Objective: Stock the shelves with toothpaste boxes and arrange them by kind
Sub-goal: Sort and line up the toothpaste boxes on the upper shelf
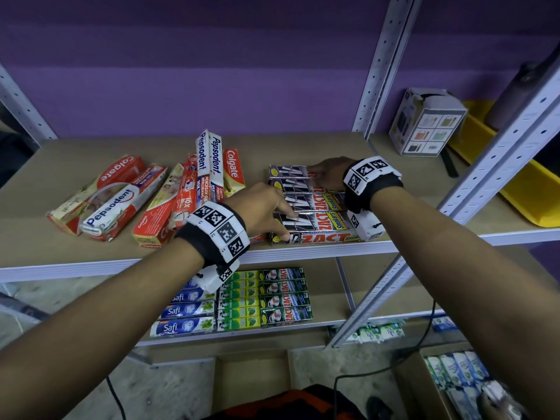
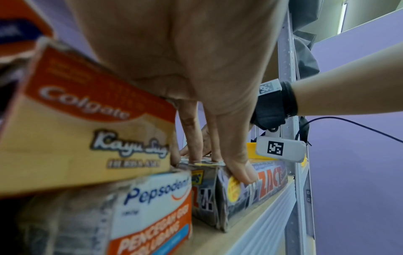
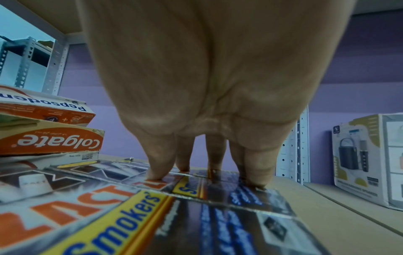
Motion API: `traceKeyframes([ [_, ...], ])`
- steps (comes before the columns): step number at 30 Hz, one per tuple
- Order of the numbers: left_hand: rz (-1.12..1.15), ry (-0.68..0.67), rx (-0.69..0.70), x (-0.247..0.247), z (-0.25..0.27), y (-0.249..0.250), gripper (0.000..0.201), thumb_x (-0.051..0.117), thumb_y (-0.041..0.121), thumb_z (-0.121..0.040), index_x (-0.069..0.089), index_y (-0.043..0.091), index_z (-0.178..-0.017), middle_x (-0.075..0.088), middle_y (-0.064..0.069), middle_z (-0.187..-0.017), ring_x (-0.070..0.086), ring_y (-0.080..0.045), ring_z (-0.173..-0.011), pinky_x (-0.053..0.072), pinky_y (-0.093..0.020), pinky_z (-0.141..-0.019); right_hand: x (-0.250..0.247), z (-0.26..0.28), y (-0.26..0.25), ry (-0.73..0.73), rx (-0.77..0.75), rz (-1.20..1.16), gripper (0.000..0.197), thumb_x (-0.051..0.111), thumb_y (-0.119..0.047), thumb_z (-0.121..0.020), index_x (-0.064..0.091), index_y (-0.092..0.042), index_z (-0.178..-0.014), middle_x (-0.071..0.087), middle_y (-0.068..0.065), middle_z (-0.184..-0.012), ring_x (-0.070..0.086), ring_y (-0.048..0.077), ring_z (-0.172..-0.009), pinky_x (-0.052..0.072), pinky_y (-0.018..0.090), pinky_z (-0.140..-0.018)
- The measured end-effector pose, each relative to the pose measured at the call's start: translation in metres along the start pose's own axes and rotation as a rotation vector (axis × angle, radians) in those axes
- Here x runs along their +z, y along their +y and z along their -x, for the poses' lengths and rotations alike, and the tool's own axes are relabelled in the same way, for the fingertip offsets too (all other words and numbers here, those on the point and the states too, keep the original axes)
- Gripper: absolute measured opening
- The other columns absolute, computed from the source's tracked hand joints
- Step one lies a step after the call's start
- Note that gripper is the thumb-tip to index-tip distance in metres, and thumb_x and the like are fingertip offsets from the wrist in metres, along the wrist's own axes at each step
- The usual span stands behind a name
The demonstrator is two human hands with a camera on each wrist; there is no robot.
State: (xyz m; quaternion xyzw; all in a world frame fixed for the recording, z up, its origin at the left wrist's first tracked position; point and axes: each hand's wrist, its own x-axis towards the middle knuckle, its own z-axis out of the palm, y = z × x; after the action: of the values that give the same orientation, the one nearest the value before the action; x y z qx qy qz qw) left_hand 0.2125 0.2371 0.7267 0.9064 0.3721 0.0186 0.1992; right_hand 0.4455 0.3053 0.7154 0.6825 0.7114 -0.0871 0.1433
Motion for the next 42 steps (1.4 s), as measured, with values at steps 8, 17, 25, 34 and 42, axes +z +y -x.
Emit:
traceKeyframes([
  [8, -0.045, 0.007, 0.037, 0.002, 0.000, 0.003, 0.049, 0.080, 0.047, -0.073, 0.071, 0.032, -0.119, 0.065, 0.006, -0.115, 0.059, -0.013, -0.104, 0.051, -0.037, -0.087, 0.001, 0.010, -0.001, -0.027, 0.011, -0.044, 0.055, 0.036, -0.051, -0.102, 0.026, -0.036, -0.154, 0.027, 0.005, -0.161, 0.033, 0.031, -0.144, 0.030, 0.040, -0.114],
  [17, -0.011, 0.106, 0.022, -0.017, 0.015, -0.016, 0.032, 0.063, 0.053, -0.087, 0.071, 0.034, -0.112, 0.066, 0.013, -0.118, 0.061, -0.008, -0.104, 0.050, -0.037, -0.095, -0.018, 0.034, 0.003, 0.087, -0.099, -0.122, 0.036, 0.048, -0.036, -0.100, 0.058, -0.031, -0.134, 0.053, -0.001, -0.144, 0.052, 0.025, -0.126, 0.039, 0.030, -0.102],
  [25, 0.031, 0.263, -0.059, -0.062, 0.044, -0.065, 0.021, 0.064, 0.042, -0.090, 0.072, 0.034, -0.108, 0.068, 0.015, -0.112, 0.061, -0.003, -0.102, 0.050, -0.027, -0.087, -0.031, 0.035, -0.034, 0.193, -0.176, -0.306, 0.020, 0.056, -0.023, -0.092, 0.074, -0.028, -0.098, 0.063, -0.014, -0.099, 0.061, 0.013, -0.098, 0.044, 0.021, -0.080],
  [34, -0.020, 0.355, -0.222, -0.088, 0.086, -0.110, 0.024, 0.061, 0.050, -0.088, 0.064, 0.042, -0.110, 0.065, 0.013, -0.110, 0.062, -0.011, -0.097, 0.049, -0.034, -0.087, -0.050, 0.017, -0.103, 0.164, -0.199, -0.503, 0.024, 0.057, -0.021, -0.088, 0.071, -0.031, -0.106, 0.067, -0.007, -0.114, 0.065, 0.013, -0.099, 0.054, 0.027, -0.081],
  [42, 0.029, 0.310, -0.341, -0.084, 0.107, -0.145, 0.021, 0.064, 0.041, -0.088, 0.070, 0.039, -0.109, 0.069, 0.013, -0.112, 0.062, -0.008, -0.096, 0.050, -0.030, -0.090, -0.066, 0.019, -0.168, 0.150, -0.220, -0.562, 0.053, 0.058, -0.050, -0.093, 0.040, -0.040, -0.142, 0.063, -0.014, -0.079, 0.066, 0.009, -0.058, 0.050, 0.023, -0.051],
])
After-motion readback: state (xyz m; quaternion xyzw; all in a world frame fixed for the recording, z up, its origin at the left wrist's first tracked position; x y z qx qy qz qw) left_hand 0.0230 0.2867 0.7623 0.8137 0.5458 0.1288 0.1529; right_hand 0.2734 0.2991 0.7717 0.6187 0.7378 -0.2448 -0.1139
